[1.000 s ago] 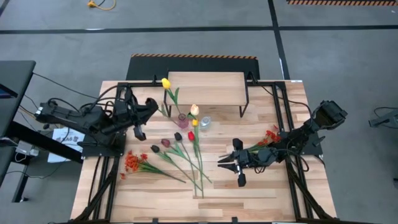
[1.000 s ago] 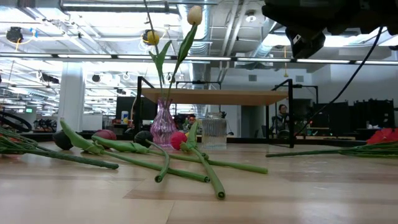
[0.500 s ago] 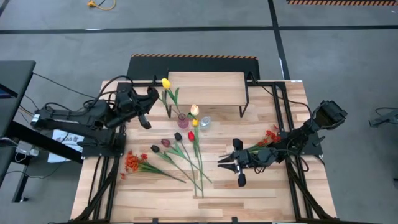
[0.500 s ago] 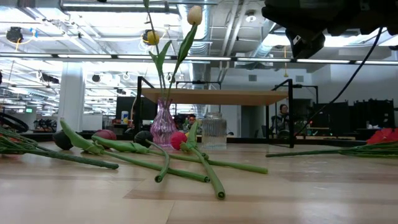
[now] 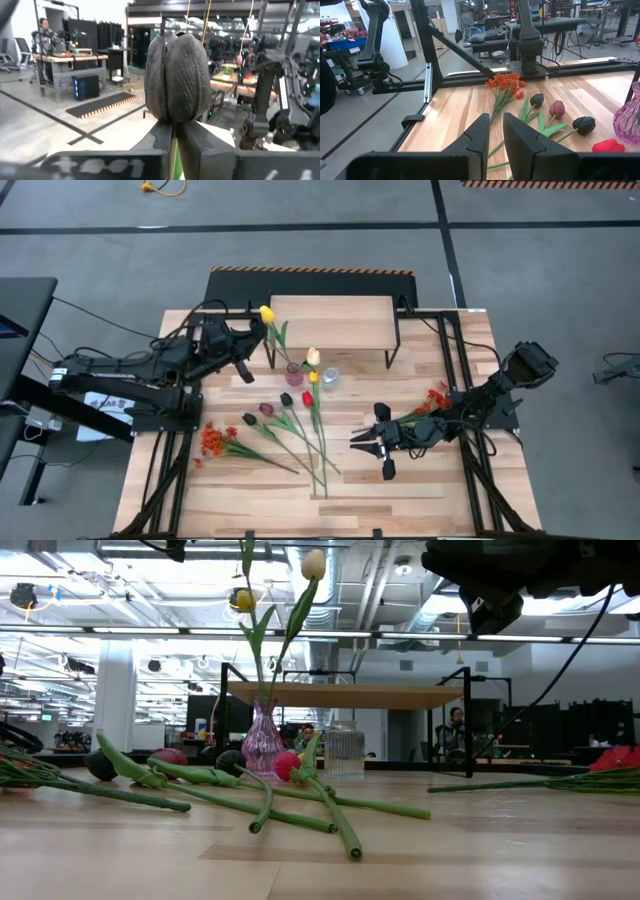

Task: Pick and place flowers into a vace then onto a shelf
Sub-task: Put the top black tulip into the purple vase

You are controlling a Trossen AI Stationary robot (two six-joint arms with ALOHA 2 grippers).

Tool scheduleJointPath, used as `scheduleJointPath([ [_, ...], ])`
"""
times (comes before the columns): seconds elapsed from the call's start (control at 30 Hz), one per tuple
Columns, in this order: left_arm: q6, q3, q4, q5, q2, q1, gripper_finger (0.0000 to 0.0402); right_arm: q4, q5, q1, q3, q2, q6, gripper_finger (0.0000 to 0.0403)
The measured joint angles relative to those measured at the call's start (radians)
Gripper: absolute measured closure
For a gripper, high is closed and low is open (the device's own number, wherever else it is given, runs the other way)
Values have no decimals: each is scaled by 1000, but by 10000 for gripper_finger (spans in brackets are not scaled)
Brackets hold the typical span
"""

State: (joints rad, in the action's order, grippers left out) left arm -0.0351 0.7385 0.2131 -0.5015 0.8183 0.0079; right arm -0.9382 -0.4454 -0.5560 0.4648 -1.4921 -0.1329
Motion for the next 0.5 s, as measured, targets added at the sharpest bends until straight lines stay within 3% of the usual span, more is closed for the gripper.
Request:
scheduleJointPath([
  [0.5, -13, 0, -15, -8, 7, 1, 383, 0, 0, 0, 0, 0, 0, 355],
])
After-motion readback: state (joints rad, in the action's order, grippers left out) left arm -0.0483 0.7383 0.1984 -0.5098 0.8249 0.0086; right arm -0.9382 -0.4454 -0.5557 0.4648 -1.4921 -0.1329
